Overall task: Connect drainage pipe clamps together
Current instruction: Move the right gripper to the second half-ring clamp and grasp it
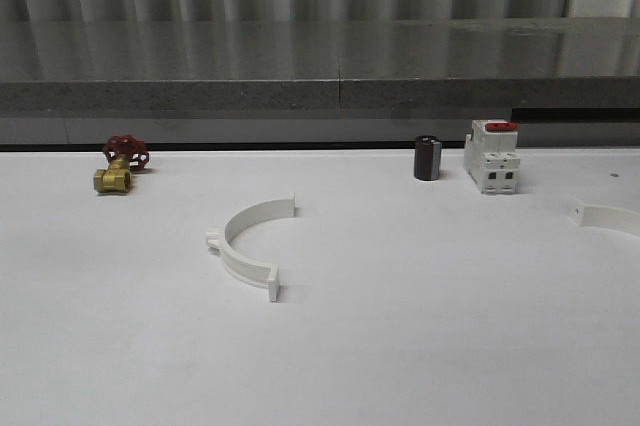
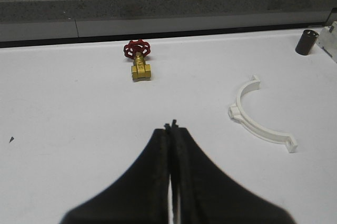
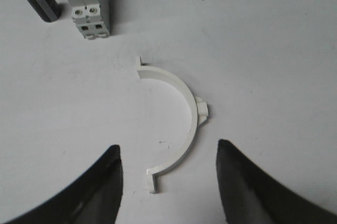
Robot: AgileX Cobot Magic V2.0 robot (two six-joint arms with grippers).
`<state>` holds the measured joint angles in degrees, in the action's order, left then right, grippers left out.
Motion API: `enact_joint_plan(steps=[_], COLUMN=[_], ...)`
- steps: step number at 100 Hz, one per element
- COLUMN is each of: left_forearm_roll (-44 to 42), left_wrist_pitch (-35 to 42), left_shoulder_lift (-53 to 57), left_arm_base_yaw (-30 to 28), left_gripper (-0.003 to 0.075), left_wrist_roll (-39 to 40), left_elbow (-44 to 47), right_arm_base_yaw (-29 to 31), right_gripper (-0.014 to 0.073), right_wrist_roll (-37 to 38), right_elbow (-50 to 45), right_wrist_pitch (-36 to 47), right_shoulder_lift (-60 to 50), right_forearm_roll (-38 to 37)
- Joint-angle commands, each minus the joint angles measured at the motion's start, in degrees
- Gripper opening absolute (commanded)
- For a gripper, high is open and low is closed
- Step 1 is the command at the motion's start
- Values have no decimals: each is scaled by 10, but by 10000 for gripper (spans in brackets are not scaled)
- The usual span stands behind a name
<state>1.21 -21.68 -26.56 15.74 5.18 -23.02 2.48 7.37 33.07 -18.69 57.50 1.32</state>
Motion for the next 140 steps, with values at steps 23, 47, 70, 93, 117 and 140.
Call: enact_joint_plan(steps=[23,47,70,93,117,140], left_forearm_roll=[2,2,2,2,2,2], left_wrist_pitch=[39,39,39,39,39,39], left_shoulder_lift=[-2,-2,-2,-2,-2,-2], left_arm_base_yaw=[-2,-2,-2,-2,-2,-2], left_gripper=[-20,-20,-20,-20,-20,-20], left_wrist_roll=[-1,-1,-1,-1,-1,-1], left_elbow=[-16,-16,-16,-16,-16,-16], right_arm_base_yaw=[57,69,69,69,69,69], right_gripper=[429,551,551,551,514,272], right_wrist_roll=[28,-40,-79,-103,-134,-134], right_elbow=[110,209,234,254,272,275], right_wrist_pitch=[-78,-140,-107,-86,-80,-76], right_shoulder_lift=[75,226,329,407,448,452], right_forearm_roll=[1,10,20,23,23,23])
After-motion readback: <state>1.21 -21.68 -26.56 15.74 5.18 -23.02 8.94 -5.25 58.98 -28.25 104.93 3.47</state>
